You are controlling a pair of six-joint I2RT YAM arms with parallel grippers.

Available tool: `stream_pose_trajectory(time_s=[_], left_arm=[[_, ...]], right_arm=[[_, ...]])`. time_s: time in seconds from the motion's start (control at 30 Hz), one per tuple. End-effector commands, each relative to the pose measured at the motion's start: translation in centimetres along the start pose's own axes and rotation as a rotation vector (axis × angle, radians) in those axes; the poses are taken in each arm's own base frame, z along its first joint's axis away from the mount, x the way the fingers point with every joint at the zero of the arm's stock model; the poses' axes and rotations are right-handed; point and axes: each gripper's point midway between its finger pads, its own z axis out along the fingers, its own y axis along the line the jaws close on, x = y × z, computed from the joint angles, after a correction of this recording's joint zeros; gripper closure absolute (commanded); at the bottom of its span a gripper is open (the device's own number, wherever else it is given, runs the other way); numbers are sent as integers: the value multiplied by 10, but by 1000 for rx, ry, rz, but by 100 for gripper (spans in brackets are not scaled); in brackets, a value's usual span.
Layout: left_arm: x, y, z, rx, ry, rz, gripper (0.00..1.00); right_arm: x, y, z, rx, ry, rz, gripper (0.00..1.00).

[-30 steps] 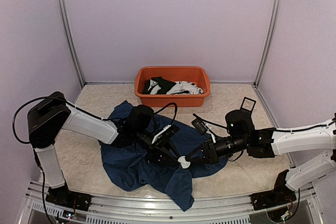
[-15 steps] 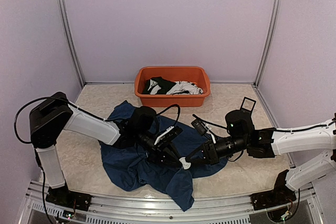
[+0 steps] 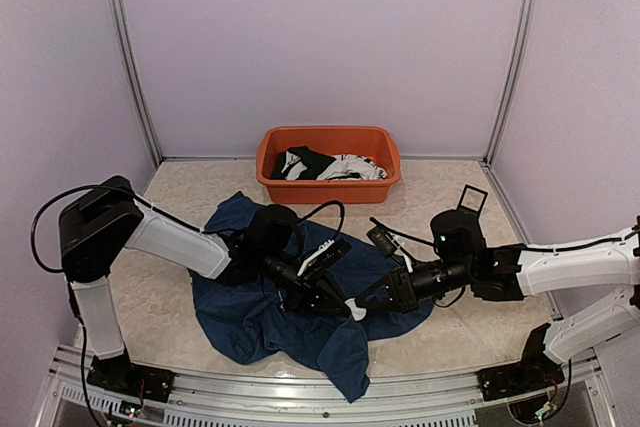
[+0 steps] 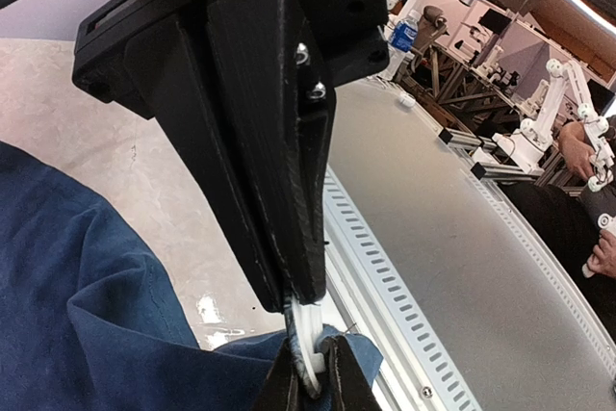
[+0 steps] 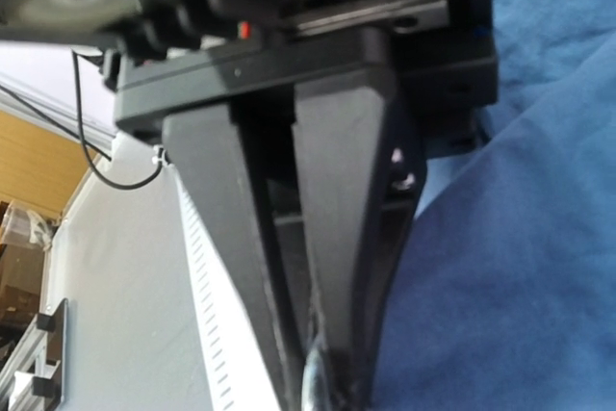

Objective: Pin the brooch onto the clothing
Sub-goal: Pin the brooch onto the flattened clothing.

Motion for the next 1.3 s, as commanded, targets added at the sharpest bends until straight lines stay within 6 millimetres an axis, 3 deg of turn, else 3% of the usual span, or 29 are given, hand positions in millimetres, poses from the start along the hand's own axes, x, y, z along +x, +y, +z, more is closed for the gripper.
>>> stream_pose_trajectory(time_s=[0.0,0.77,0.87,1.07,1.27], left_arm=[[-3,17,4,-92,-48,19,91],[-17,43,-6,-248,-183,-84,92],[-17,47,-6,-256,-191,-109,99],[-19,47,-4,-213,-191,-171,100],[-19,48,-3,-201,-176,-229,100]], right_arm=[[-9,8,-3,-31,-48,-15,100],[-11,7,-13,-21,-129,-4,100],[-11,7,-15,-22,-142,-2,100],[-14,-2,-20,65,-154,-42,100],[-21,-14,-35,222,-166,-146,64]])
